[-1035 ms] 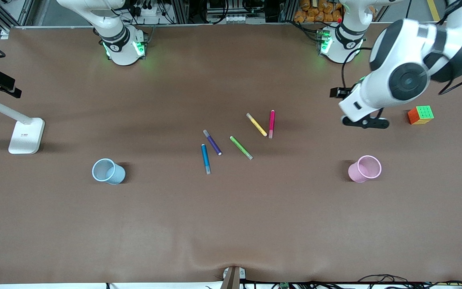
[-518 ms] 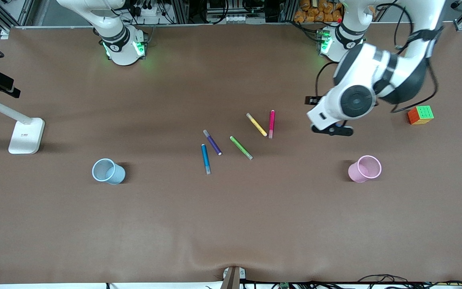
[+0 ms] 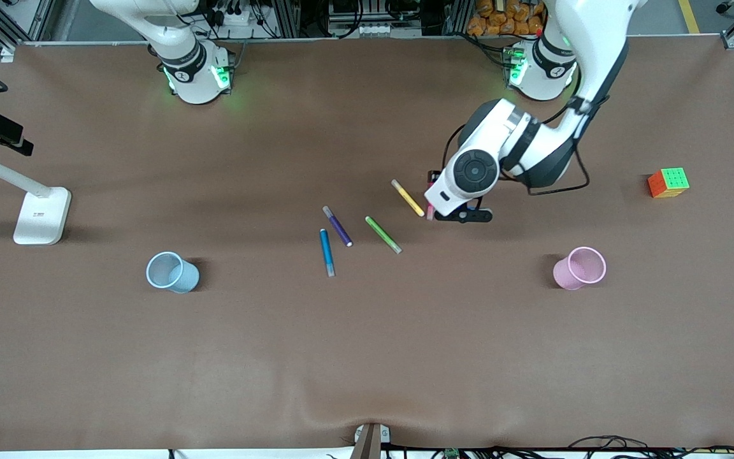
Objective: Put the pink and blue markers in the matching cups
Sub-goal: 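Move the left gripper over the pink marker and lower it, then grasp the pink marker with the left gripper while the right gripper reaches the blue marker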
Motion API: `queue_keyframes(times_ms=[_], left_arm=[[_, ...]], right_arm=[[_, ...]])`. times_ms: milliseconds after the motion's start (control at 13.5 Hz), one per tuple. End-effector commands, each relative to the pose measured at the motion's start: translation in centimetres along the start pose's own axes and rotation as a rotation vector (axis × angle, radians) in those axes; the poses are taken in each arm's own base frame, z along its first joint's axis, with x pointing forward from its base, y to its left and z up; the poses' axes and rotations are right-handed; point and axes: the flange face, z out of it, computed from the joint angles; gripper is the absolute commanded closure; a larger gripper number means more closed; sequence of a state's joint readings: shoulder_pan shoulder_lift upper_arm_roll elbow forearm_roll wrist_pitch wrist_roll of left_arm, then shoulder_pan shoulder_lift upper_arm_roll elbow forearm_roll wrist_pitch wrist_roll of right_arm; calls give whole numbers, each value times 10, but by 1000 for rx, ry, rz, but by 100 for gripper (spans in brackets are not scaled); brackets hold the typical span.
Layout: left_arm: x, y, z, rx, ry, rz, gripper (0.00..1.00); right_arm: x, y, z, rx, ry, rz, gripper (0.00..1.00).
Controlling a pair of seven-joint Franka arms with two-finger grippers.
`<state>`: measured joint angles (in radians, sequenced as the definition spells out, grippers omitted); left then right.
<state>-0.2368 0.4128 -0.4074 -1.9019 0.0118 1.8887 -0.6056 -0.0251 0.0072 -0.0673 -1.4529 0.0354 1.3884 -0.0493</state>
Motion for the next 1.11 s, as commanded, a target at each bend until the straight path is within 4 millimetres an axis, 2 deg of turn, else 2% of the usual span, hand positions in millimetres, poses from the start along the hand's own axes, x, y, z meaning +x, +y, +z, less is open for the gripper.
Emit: queue_keyframes(times_ms=[0, 74, 296, 518, 592, 813, 1035], left_arm=[[9, 15, 21, -11, 6, -41, 12], [11, 17, 25, -17, 12, -41, 15], [13, 37, 56, 5, 11, 4, 16], [23, 39, 79, 29, 14, 51, 20], [25, 36, 81, 34, 13, 70, 22], [32, 38, 82, 22, 17, 79, 28], [39, 46, 93, 19, 1, 84, 33]], right_arm=[[0, -3, -1, -10, -7, 9, 0], [0, -5, -1, -10, -6, 8, 0], [1, -4, 1, -10, -9, 8, 0], [2, -5, 2, -6, -10, 5, 0], [4, -13, 3, -2, -11, -7, 0], [11, -58, 11, 7, -15, -88, 0], [24, -99, 34, 20, -40, -156, 0]])
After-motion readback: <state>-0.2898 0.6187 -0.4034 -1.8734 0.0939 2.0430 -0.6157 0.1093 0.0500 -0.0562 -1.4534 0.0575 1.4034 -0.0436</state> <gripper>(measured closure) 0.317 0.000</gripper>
